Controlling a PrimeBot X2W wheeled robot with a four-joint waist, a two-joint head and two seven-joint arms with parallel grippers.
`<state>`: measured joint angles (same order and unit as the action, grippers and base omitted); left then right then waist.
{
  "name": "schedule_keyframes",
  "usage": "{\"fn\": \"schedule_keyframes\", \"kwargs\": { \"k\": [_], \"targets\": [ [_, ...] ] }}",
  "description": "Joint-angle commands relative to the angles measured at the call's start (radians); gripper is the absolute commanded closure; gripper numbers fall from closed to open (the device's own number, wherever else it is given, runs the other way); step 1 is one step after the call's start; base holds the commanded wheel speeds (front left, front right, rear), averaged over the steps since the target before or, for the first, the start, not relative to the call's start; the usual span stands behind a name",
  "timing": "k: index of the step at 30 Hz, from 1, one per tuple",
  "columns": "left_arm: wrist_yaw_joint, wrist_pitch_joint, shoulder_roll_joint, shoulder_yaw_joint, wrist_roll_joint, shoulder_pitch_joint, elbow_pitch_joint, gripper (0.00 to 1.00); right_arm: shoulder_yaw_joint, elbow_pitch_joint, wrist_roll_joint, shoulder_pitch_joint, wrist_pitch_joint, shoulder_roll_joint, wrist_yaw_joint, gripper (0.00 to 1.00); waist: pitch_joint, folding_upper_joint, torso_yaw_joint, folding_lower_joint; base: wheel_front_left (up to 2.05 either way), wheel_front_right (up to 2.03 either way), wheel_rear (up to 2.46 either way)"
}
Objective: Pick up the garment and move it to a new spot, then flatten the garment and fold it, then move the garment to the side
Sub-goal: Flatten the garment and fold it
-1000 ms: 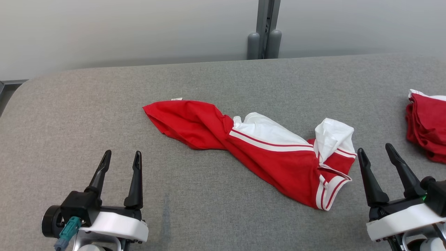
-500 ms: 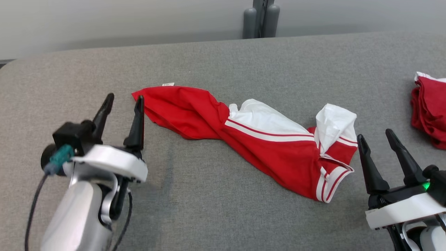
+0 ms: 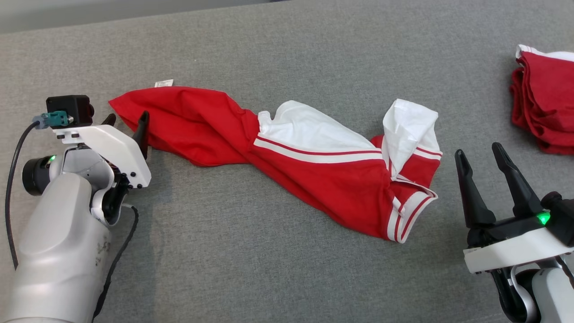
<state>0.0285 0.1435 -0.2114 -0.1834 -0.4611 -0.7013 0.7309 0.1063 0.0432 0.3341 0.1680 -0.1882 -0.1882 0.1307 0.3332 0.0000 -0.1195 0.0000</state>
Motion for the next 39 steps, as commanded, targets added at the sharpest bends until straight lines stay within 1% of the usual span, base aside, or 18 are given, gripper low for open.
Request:
{"fn": "schedule_keyframes", "kwargs": {
  "k": [1, 3, 5, 11, 15, 21, 25, 28, 31, 35, 39],
  "targets": [
    [0.005, 0.020, -0.008, 0.002, -0.012, -0.039, 0.060, 0.00, 0.001, 0.008, 0.008, 0.018, -0.012, -0.004, 0.000, 0.00, 0.022, 0.0000, -0.022, 0.0000, 0.00, 0.00, 0.00],
    [0.008, 0.027, -0.011, 0.002, -0.014, -0.055, 0.086, 0.00, 0.003, 0.012, 0.009, 0.021, -0.015, -0.004, 0.000, 0.00, 0.026, 0.0000, -0.026, 0.0000, 0.00, 0.00, 0.00],
    [0.017, 0.018, -0.015, -0.002, -0.013, -0.087, 0.147, 1.00, 0.001, 0.022, 0.012, 0.028, -0.022, -0.007, 0.000, 0.00, 0.028, 0.0000, -0.032, 0.0000, 0.00, 0.00, 0.00],
    [0.032, -0.056, -0.015, -0.018, 0.002, -0.095, 0.194, 1.00, -0.011, 0.030, 0.019, 0.027, -0.031, -0.006, 0.000, 0.00, 0.024, 0.0000, -0.028, 0.0000, 0.00, 0.00, 0.00],
    [0.037, -0.173, -0.009, -0.035, 0.022, -0.046, 0.186, 1.00, -0.022, 0.027, 0.023, 0.015, -0.032, -0.007, 0.000, 0.00, 0.008, 0.0000, -0.011, 0.0000, 0.00, 0.00, 0.00],
    [0.037, -0.296, 0.022, -0.051, 0.022, 0.089, 0.092, 1.00, -0.042, 0.014, 0.019, -0.012, -0.020, -0.007, 0.000, 0.00, -0.021, 0.0000, 0.021, 0.0000, 0.00, 0.00, 0.00],
    [0.025, -0.325, 0.045, -0.072, 0.024, 0.217, -0.007, 1.00, -0.052, 0.000, 0.015, -0.031, -0.008, -0.010, 0.000, 0.00, -0.037, 0.0000, 0.043, 0.0000, 0.00, 0.00, 0.00],
    [0.008, -0.322, 0.054, -0.075, 0.009, 0.317, -0.090, 1.00, -0.057, -0.010, 0.013, -0.043, 0.002, -0.012, 0.000, 0.00, -0.047, 0.0000, 0.056, 0.0000, 0.00, 0.00, 0.00],
    [-0.018, -0.314, 0.060, -0.070, -0.004, 0.411, -0.172, 1.00, -0.058, -0.016, 0.015, -0.053, 0.013, -0.012, 0.000, 0.00, -0.058, 0.0000, 0.066, 0.0000, 0.00, 0.00, 0.00],
    [-0.064, -0.301, 0.058, -0.055, -0.019, 0.530, -0.285, 1.00, -0.059, -0.019, 0.019, -0.069, 0.021, -0.012, 0.000, 0.00, -0.079, 0.0000, 0.074, 0.0000, 0.00, 0.00, 0.00],
    [-0.115, -0.267, 0.038, -0.044, -0.020, 0.642, -0.409, 1.00, -0.071, -0.021, 0.017, -0.097, 0.031, -0.003, 0.000, 0.00, -0.103, 0.0000, 0.085, 0.0000, 0.00, 0.00, 0.00]
  ]
}}
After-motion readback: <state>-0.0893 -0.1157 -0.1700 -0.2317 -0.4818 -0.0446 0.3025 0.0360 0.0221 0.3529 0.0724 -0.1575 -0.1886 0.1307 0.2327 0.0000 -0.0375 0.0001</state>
